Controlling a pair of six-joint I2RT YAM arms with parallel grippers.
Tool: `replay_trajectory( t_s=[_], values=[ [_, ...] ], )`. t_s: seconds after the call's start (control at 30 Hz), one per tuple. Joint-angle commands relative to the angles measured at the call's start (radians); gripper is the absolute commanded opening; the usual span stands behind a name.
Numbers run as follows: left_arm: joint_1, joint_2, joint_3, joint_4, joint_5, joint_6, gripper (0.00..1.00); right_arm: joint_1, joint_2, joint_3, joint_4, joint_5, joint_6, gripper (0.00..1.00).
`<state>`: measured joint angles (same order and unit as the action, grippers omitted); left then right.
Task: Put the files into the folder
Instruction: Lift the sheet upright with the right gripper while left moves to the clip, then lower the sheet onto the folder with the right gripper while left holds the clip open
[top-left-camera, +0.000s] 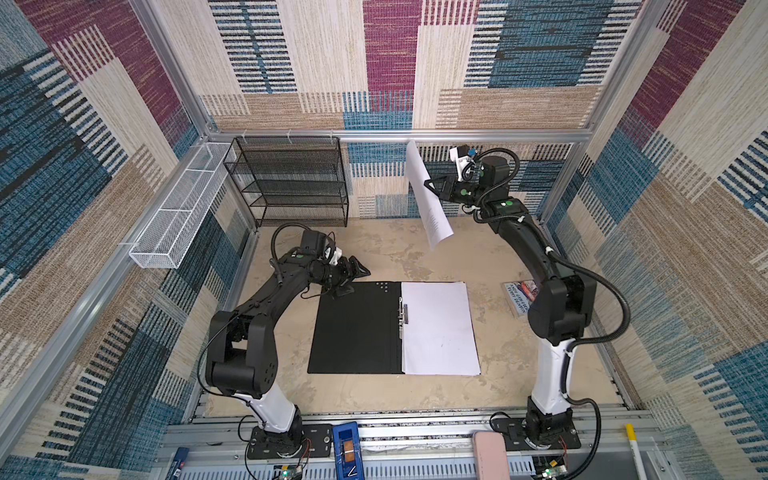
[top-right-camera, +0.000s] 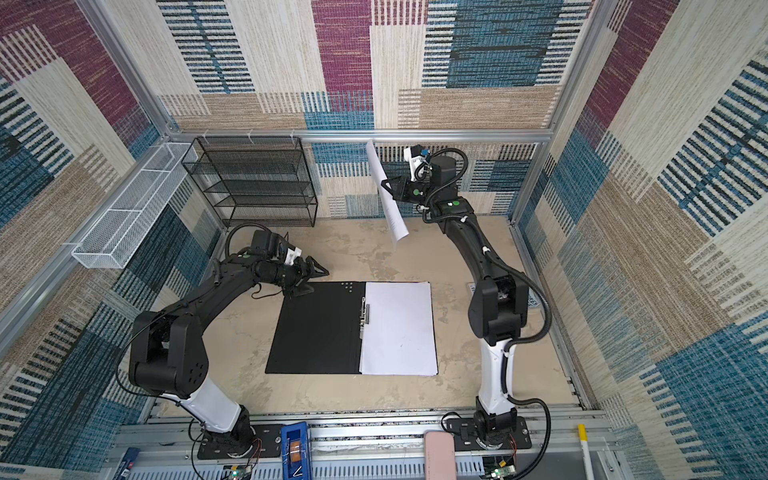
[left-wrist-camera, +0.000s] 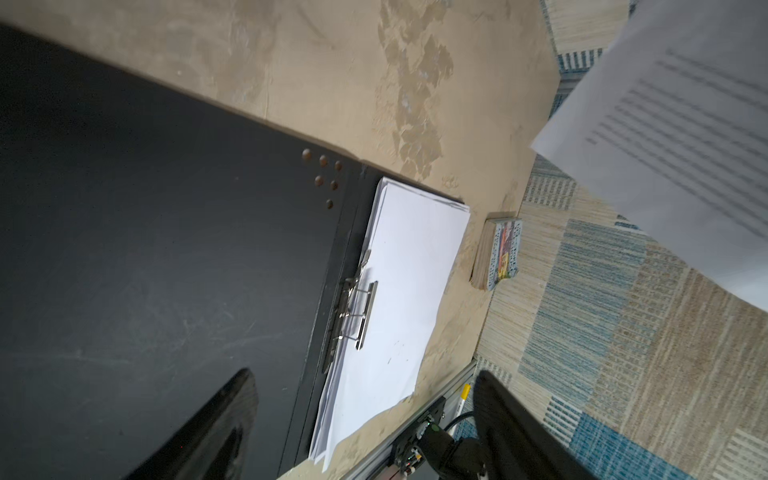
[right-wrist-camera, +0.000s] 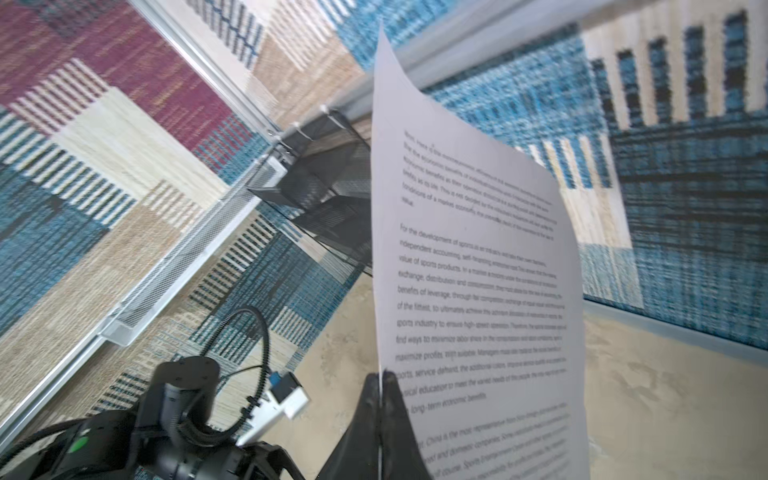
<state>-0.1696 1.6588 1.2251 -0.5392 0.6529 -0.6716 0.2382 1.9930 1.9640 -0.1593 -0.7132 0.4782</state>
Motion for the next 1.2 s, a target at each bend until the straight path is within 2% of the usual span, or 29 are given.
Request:
replay_trajectory(
  t_s=[0.0, 0.13, 0.3, 0.47, 0.57, 0.67, 0.73, 0.93, 1.17],
  values=[
    [-0.009, -0.043, -0.075, 0.004, -0.026, 0.057, 0.82, 0.025, -0.156, -0.186, 0.042, 0.065, 0.033, 0.0],
    [-0.022, -0.084, -0.162, 0.028, -0.024, 0.068, 0.82, 0.033, -0.402, -0.517, 0.15, 0.09, 0.141, 0.0],
    [-0.052, -0.131, -0.243, 0.063, 0.002, 0.073, 0.84, 0.012, -0.687, -0.859, 0.154, 0.159, 0.187, 0.0],
    [-0.082, -0.138, -0.287, 0.083, -0.01, 0.073, 0.85, -0.078, -0.849, -1.106, 0.128, 0.18, 0.205, 0.0],
    [-0.103, -0.119, -0.307, 0.113, -0.01, 0.052, 0.85, -0.139, -0.873, -1.24, 0.158, 0.173, 0.214, 0.0],
    [-0.121, -0.103, -0.327, 0.148, -0.007, 0.029, 0.84, -0.151, -0.854, -1.333, 0.216, 0.193, 0.173, 0.0],
    [-0.13, -0.093, -0.334, 0.164, -0.003, 0.018, 0.84, -0.151, -0.822, -1.368, 0.237, 0.203, 0.128, 0.0],
    [-0.146, -0.07, -0.34, 0.18, 0.014, 0.013, 0.84, -0.151, -0.762, -1.475, 0.345, 0.131, 0.032, 0.0],
    [-0.195, -0.06, -0.337, 0.201, 0.025, -0.002, 0.84, -0.151, -0.766, -1.549, 0.396, 0.121, 0.042, 0.0]
  ],
)
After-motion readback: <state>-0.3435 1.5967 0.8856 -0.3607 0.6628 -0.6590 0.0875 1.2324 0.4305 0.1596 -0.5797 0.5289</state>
